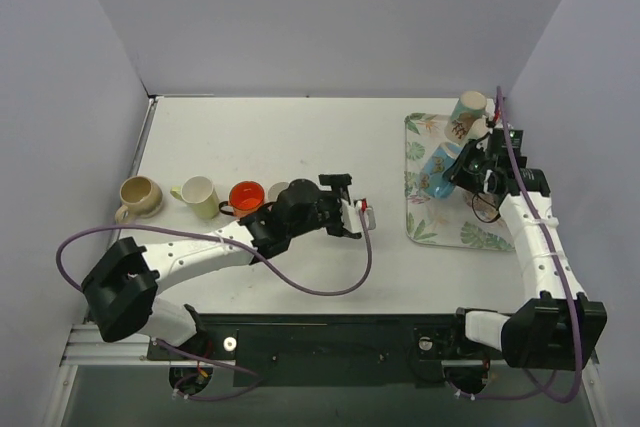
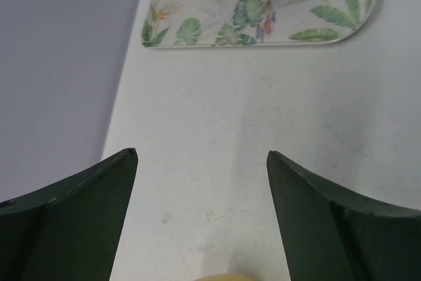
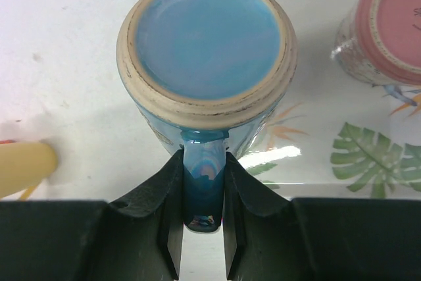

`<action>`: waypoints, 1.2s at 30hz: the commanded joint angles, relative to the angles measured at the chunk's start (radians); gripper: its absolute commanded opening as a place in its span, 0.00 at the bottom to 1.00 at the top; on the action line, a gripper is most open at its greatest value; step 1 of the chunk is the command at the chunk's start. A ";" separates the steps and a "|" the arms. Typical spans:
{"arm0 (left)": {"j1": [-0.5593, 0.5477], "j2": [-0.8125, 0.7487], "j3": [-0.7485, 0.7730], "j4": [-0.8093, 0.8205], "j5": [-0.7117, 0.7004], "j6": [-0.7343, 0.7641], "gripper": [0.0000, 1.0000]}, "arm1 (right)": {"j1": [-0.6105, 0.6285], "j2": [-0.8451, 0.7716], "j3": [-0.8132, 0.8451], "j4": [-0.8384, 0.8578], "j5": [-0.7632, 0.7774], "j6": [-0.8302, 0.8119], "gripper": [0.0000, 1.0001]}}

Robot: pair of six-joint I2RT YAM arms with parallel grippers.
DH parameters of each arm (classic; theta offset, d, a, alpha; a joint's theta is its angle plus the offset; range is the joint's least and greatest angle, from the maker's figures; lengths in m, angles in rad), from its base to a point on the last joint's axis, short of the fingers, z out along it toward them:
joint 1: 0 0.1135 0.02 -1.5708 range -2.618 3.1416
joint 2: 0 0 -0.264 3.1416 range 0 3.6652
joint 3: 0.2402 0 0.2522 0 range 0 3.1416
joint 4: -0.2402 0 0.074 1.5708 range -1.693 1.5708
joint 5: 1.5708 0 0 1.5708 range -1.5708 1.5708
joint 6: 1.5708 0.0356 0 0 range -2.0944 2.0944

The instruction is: Turn the mug right side up

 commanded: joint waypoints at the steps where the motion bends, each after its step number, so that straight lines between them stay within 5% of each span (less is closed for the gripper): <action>1: -0.026 -0.001 -0.203 0.609 -0.080 0.242 0.94 | 0.062 -0.082 0.075 0.077 -0.013 0.179 0.00; 6: -0.093 0.028 -0.345 0.937 -0.043 0.358 0.97 | 0.165 -0.146 0.047 0.146 0.007 0.289 0.00; 13: -0.136 0.093 -0.357 1.215 -0.167 0.398 0.94 | 0.315 -0.206 0.078 0.165 0.068 0.366 0.00; 30: -0.055 0.240 -0.268 1.382 -0.193 0.585 0.90 | 0.524 -0.208 0.136 0.230 0.122 0.429 0.00; 36: -0.024 0.284 -0.267 1.481 -0.087 0.690 0.77 | 0.546 -0.202 0.121 0.299 0.090 0.480 0.00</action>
